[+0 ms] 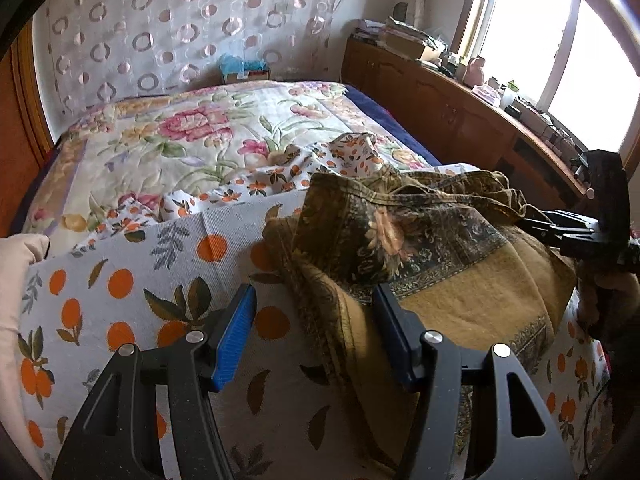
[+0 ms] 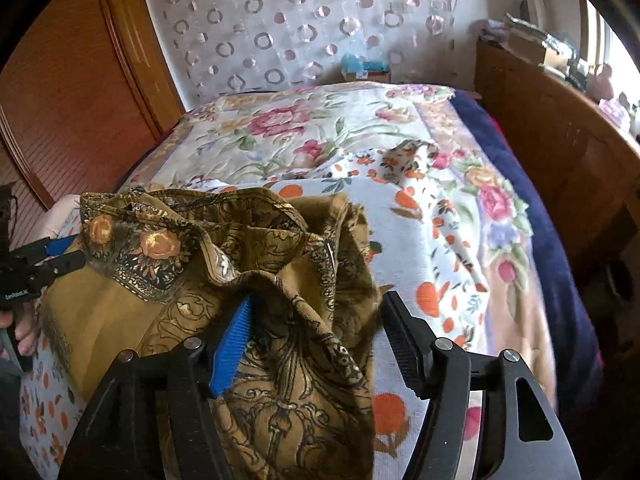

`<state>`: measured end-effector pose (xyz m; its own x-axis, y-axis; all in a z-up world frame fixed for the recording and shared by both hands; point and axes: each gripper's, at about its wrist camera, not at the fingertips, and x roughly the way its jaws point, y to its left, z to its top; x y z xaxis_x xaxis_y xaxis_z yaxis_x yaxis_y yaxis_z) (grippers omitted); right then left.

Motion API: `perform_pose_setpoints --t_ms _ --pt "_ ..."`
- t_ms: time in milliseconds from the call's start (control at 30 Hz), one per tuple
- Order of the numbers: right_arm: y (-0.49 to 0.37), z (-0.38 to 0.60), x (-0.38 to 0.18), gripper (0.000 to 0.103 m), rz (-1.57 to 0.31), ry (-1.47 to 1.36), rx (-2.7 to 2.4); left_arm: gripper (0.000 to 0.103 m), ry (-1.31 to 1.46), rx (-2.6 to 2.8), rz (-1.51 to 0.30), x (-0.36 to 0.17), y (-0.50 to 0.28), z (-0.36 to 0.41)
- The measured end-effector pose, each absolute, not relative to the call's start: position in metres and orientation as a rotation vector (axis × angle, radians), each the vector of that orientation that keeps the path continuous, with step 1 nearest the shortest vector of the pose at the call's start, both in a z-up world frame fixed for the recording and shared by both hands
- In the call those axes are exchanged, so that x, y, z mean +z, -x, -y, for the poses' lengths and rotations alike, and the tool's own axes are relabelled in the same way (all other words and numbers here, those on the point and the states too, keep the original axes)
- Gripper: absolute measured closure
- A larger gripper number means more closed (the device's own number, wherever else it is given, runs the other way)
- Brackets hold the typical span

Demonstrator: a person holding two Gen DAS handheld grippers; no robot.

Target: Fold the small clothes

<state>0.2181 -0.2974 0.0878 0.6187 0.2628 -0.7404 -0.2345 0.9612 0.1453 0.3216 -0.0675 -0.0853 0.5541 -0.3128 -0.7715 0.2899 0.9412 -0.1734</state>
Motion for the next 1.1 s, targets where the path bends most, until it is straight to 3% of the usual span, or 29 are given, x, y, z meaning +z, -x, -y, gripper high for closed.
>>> perform_pose_setpoints --t_ms 433,567,600,700,767,1100 --pt "-0.226 0.3 0.078 0.039 -0.844 -0.037 0.302 0.042 0.062 -0.379 -0.98 -0.09 -0.355 0.069" --pt "-0.228 0.292 0.076 0.047 -0.846 -0.021 0.315 0.064 0.089 -0.411 -0.974 -0.091 -0.359 0.071" --pt "-0.228 0.292 0.075 0.049 -0.846 -0.026 0.322 0.077 0.095 -0.416 -0.974 -0.091 -0.359 0.071" --pt "-0.229 0.293 0.074 0.067 -0.852 -0.054 0.37 0.091 0.128 -0.434 -0.975 -0.087 -0.355 0.071" --pt "-0.227 0.294 0.076 0.083 -0.843 -0.058 0.401 0.092 0.11 -0.432 -0.943 -0.078 -0.346 0.074" --pt "-0.2 0.284 0.107 0.088 -0.677 -0.011 0.421 0.094 0.063 -0.453 -0.739 -0.008 -0.286 0.071"
